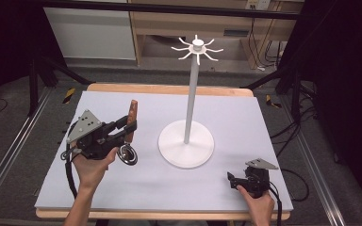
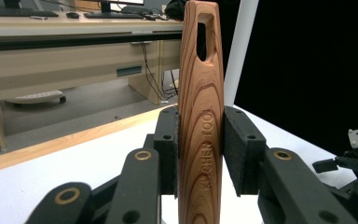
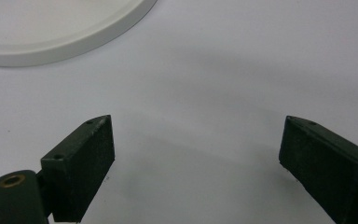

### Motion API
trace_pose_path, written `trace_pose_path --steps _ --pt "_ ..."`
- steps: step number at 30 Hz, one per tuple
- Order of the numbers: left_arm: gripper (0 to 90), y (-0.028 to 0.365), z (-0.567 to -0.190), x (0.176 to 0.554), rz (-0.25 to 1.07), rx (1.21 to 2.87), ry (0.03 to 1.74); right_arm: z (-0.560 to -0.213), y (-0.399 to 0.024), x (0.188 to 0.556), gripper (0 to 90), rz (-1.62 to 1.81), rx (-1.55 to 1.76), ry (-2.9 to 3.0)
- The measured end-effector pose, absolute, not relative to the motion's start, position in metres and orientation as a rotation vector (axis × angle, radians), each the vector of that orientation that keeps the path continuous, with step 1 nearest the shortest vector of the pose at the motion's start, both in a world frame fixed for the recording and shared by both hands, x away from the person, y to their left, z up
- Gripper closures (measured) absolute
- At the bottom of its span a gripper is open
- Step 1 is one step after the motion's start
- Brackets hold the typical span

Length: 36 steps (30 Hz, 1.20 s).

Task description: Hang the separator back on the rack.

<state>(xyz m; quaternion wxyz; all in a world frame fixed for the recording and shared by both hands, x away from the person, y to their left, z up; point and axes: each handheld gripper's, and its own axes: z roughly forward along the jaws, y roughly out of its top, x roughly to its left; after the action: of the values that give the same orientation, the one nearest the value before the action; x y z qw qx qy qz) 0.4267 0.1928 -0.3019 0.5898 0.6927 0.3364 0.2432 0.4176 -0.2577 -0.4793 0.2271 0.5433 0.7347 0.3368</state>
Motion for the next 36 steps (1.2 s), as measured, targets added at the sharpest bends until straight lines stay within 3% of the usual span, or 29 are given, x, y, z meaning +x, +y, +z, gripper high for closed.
trace_pose_path --steps 36 --pt "67.7 0.175 -0.265 0.436 0.59 1.621 0.735 -0.48 -0.259 0.42 8.4 1.013 1.532 1.913"
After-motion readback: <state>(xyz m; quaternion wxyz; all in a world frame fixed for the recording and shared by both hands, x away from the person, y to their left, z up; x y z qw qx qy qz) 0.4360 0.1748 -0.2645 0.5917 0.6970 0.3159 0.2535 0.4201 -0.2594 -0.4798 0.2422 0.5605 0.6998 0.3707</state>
